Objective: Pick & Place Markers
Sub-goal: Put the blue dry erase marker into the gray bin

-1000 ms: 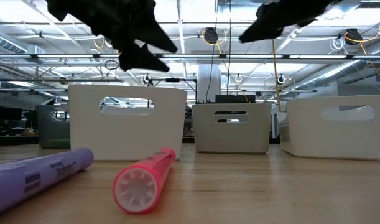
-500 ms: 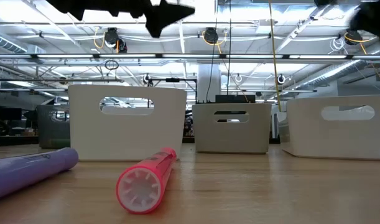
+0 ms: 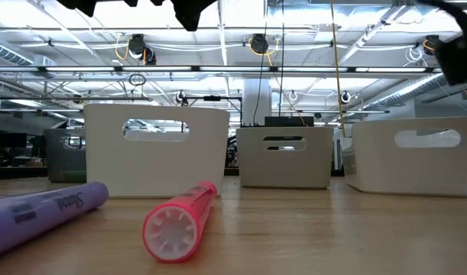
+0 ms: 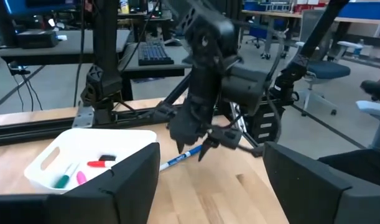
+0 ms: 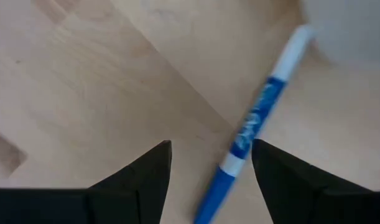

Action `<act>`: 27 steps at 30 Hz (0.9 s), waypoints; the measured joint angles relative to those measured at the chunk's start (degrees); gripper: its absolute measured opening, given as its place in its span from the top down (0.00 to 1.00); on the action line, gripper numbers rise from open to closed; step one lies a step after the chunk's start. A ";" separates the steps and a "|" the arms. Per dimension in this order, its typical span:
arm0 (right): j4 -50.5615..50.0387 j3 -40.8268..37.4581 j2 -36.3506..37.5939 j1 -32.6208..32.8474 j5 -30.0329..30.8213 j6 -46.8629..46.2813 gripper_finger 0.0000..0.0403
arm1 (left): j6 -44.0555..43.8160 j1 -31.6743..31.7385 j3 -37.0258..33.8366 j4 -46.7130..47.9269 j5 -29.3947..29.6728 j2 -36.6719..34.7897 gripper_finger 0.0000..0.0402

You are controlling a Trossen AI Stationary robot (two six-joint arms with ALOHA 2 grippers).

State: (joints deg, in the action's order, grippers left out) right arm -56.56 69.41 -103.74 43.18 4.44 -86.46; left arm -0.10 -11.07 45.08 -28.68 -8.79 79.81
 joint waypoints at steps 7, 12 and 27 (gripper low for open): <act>10.88 -8.60 0.74 1.59 0.44 -7.90 0.48 | 1.36 -0.33 0.00 -1.21 0.02 0.00 0.29; 13.58 -10.21 0.74 1.58 0.18 -7.03 0.48 | 3.08 -0.29 0.00 -1.16 0.05 0.00 0.30; 14.37 -10.16 0.33 1.90 0.14 9.85 0.88 | 3.99 -0.27 0.00 -1.15 0.32 0.00 0.32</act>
State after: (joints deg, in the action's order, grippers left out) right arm -42.19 59.24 -103.42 45.08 4.58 -76.61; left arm 3.89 -11.33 45.08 -29.82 -8.47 79.81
